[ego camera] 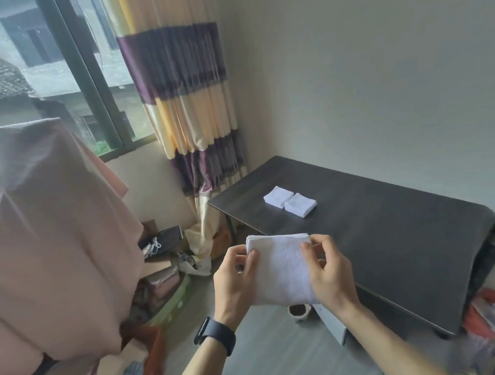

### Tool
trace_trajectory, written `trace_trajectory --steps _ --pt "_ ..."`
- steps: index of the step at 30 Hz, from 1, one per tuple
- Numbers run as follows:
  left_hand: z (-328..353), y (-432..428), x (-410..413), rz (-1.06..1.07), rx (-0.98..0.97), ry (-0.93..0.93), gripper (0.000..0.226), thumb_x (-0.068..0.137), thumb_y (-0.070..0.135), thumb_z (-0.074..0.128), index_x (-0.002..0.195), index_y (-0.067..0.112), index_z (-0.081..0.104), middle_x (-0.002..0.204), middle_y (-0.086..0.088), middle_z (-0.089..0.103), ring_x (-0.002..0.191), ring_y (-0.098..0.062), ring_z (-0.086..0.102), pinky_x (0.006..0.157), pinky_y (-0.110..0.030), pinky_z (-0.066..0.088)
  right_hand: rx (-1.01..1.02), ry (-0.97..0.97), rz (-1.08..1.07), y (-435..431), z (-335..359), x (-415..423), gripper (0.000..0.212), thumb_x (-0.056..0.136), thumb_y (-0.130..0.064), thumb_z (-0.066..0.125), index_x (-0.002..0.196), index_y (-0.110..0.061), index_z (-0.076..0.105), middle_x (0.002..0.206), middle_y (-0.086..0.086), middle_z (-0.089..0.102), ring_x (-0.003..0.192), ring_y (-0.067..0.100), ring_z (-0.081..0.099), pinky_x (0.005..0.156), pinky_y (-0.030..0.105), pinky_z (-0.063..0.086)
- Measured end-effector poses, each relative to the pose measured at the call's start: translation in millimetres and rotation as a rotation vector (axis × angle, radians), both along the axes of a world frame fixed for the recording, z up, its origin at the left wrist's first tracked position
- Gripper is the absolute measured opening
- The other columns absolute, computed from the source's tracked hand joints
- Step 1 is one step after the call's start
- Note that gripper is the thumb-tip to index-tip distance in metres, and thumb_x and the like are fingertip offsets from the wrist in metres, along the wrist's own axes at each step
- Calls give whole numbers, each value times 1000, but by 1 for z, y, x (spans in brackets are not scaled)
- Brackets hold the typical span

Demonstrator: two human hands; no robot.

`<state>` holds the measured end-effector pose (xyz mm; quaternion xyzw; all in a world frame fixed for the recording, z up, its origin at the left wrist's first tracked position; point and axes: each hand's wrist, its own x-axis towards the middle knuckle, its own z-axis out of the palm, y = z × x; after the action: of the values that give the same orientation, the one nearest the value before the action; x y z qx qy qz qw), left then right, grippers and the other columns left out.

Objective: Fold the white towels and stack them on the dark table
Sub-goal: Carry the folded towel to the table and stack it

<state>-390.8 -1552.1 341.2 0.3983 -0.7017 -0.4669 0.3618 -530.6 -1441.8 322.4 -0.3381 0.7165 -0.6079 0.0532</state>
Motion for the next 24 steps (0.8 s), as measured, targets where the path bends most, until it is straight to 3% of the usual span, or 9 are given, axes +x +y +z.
trace_trajectory --steps 5,14,24 --pt "-34 -96 -52 18 37 -9 8 94 35 64 95 27 67 85 10 69 78 2 61 64 -10 46 56 -37 7 -98 -28 -49 3 99 -31 57 97 -29 60 86 -11 68 83 5 61 65 14 46" --pt "-72 -289 -158 -109 96 -169 13 91 42 65 90 30 67 82 11 70 77 0 61 62 -10 44 151 -161 -108 -262 -68 -139 6 99 -36 55 97 -31 58 86 -13 66 83 0 60 66 9 43" --pt "-128 -417 -293 -253 169 -306 17 91 50 61 88 34 64 82 13 68 74 0 59 61 -13 42 249 -351 -210 -370 -125 -249 8 99 -38 53 92 -36 56 90 -12 66 83 -2 58 65 6 42"
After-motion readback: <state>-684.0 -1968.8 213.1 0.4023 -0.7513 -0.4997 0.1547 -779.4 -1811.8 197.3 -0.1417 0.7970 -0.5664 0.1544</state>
